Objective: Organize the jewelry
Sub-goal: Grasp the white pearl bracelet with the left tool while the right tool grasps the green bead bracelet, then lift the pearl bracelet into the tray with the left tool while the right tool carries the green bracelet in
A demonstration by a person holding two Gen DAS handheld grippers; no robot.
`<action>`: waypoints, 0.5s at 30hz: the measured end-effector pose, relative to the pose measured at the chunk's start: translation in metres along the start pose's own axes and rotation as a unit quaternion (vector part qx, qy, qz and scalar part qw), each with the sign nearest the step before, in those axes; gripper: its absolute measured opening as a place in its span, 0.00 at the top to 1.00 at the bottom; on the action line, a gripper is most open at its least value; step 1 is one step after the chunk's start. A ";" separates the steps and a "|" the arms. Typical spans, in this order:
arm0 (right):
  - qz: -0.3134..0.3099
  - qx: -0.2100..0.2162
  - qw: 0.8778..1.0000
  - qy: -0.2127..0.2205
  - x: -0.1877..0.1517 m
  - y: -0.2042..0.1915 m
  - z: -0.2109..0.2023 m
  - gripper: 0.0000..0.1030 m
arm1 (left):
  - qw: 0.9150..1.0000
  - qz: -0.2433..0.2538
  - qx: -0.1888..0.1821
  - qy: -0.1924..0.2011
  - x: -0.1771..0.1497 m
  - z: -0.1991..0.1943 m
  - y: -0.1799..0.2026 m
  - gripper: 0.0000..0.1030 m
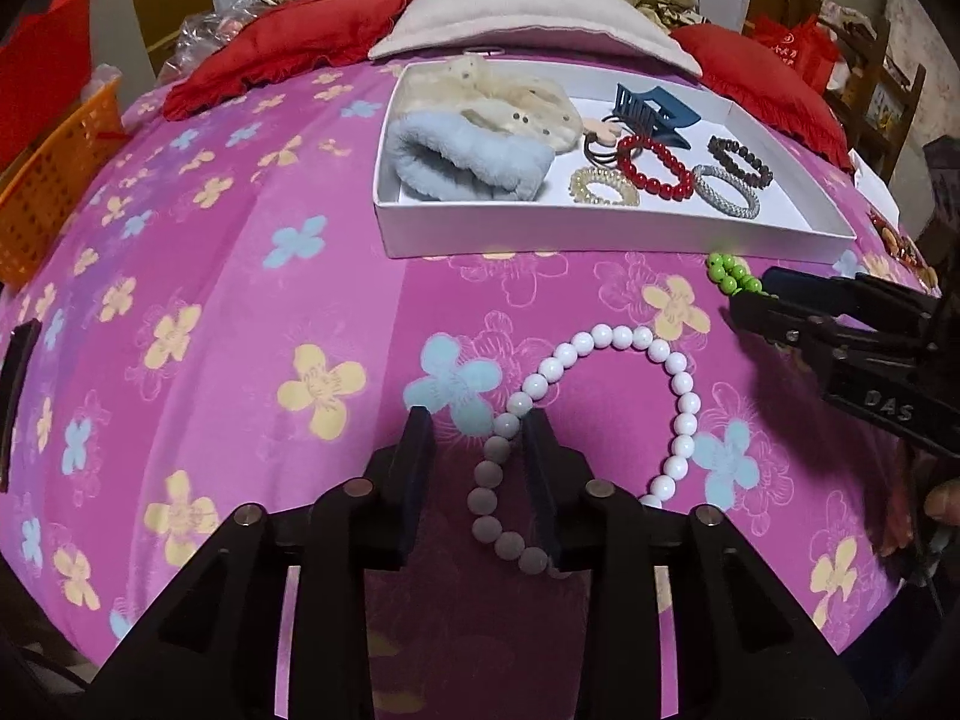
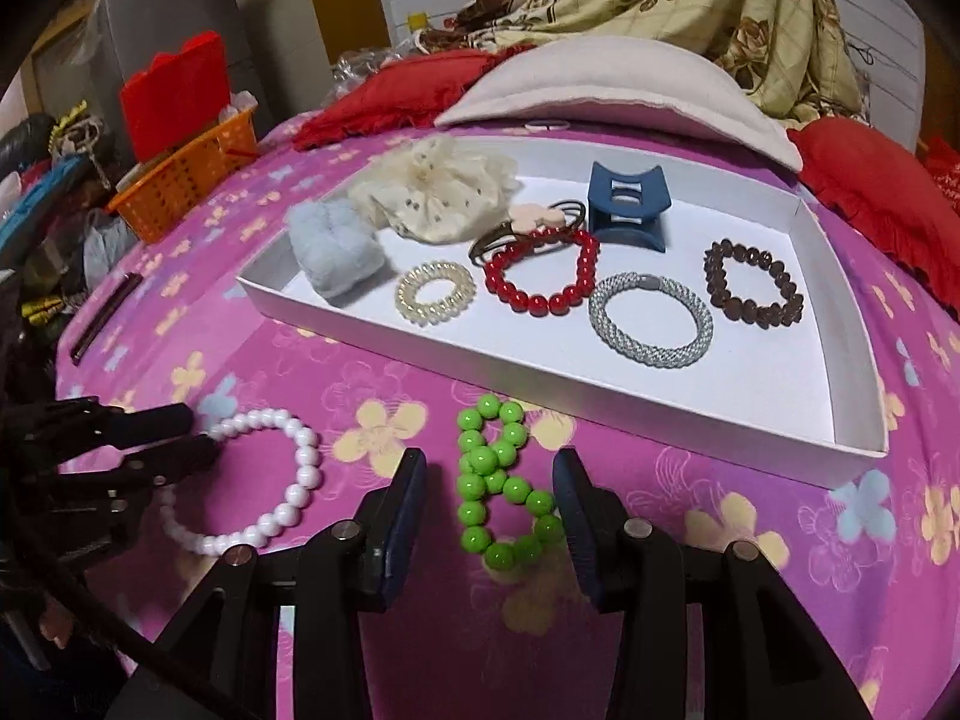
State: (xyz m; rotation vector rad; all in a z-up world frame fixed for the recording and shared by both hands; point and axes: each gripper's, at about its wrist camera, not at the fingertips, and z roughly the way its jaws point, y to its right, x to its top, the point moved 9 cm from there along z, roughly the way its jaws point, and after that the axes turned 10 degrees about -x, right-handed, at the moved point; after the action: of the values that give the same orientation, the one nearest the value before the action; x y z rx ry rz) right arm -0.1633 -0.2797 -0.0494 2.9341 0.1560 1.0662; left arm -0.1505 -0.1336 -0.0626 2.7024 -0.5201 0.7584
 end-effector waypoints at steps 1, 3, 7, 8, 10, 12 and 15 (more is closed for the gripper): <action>-0.001 0.000 1.000 0.001 0.001 -0.001 0.000 0.59 | 1.000 -0.001 -0.002 -0.001 -0.001 0.001 0.000 0.54; -0.001 -0.005 1.000 -0.002 0.002 -0.001 0.001 0.77 | 1.000 0.000 -0.005 0.005 -0.002 0.001 0.002 0.51; 0.016 0.024 1.000 -0.011 0.001 -0.006 -0.003 0.92 | 1.000 0.009 -0.010 0.009 -0.003 0.000 0.012 0.91; 0.022 0.031 0.999 -0.008 0.003 -0.006 -0.006 0.92 | 1.000 0.007 -0.017 0.002 -0.004 0.000 0.015 0.92; 0.043 0.051 0.998 0.000 0.007 -0.004 -0.014 0.92 | 1.000 0.003 -0.020 0.000 -0.005 -0.001 0.018 0.92; 0.062 0.065 0.996 0.008 0.010 -0.001 -0.022 0.92 | 1.000 0.000 -0.021 0.002 -0.004 -0.004 0.019 0.92; 0.096 0.088 0.991 0.018 0.016 0.009 -0.032 0.92 | 1.000 -0.007 -0.024 0.016 0.000 -0.017 0.020 0.92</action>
State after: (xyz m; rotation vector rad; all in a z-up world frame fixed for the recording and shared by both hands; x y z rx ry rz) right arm -0.1711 -0.2873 -0.0140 3.1415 -0.0345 1.1858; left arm -0.1659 -0.1456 -0.0452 2.6425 -0.5036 0.7754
